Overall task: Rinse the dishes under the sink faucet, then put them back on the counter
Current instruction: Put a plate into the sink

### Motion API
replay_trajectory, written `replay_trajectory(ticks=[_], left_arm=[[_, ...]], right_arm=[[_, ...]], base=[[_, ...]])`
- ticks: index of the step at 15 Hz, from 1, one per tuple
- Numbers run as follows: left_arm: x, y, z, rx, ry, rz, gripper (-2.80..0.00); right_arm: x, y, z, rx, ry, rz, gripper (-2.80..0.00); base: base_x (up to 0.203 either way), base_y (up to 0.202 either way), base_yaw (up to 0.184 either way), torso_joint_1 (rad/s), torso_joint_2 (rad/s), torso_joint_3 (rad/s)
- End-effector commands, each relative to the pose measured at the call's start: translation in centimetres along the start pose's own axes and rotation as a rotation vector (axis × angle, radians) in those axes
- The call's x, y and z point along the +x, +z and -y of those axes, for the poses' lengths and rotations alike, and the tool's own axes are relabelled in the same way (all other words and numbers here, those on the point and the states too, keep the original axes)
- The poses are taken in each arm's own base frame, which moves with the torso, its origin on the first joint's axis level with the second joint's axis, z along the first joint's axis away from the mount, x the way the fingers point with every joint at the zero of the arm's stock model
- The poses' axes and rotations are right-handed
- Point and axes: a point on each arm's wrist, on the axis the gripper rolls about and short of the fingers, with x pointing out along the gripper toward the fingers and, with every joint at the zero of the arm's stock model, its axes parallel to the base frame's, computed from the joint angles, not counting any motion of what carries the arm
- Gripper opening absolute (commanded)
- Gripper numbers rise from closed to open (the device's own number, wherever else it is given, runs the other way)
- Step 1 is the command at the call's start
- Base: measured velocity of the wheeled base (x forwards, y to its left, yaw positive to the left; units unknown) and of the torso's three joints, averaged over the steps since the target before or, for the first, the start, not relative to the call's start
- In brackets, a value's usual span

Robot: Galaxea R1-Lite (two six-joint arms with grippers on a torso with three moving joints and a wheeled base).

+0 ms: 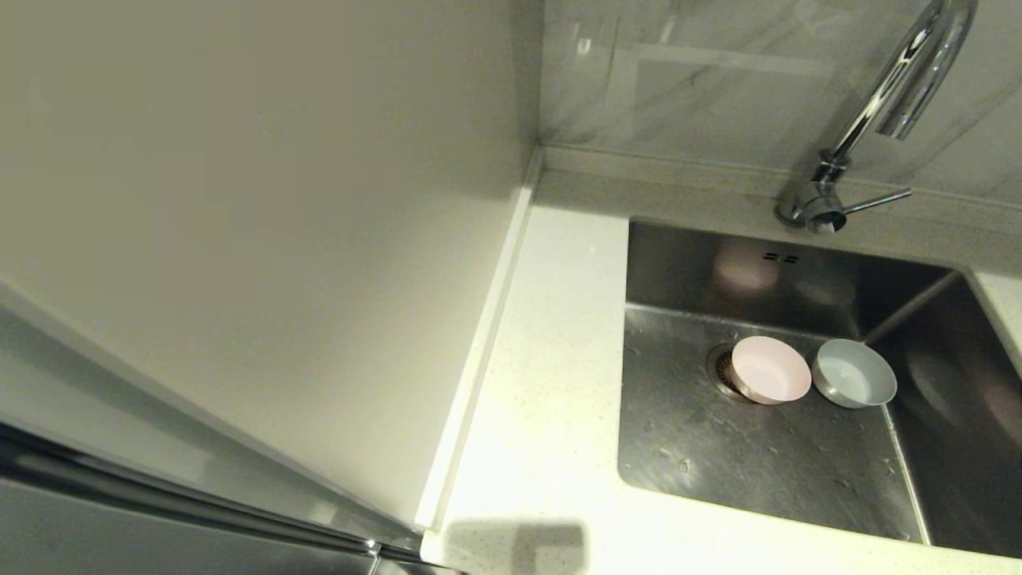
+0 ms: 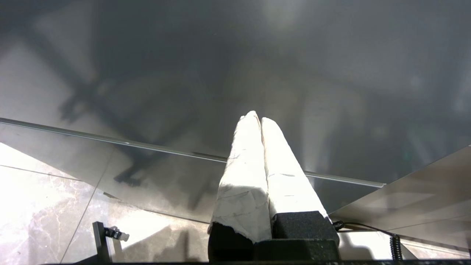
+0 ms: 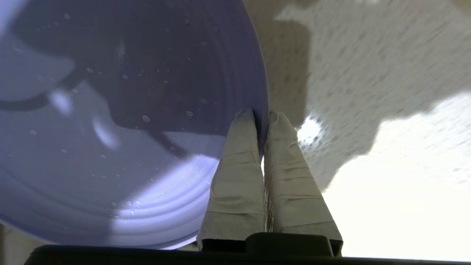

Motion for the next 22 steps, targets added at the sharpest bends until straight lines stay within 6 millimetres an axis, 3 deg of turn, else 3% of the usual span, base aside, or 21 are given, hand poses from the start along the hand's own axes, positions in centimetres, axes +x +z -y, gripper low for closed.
replay_trajectory(ticks=[1, 9, 22], left_arm=[[0.0, -0.1, 0.0, -0.001, 0.000, -0.003, -2.80], [0.0, 0.0, 0.0, -0.001, 0.000, -0.001, -2.80], [0.0, -0.1, 0.0, -0.001, 0.001, -0.003, -2.80]], right_arm=[[-1.1, 0.3, -0.7, -0.048, -0.009, 0.049, -2.80], [-3.0, -0.5, -4.4, -0.220, 0.036, 0.161, -2.80], [-4.7, -0.7, -13.4, -0.390, 0.226, 0.112, -2.80]], base=[[0.000, 0.000, 0.000, 0.000, 0.00, 0.000], [0.000, 0.000, 0.000, 0.000, 0.00, 0.000], [0.000, 0.000, 0.000, 0.000, 0.00, 0.000]])
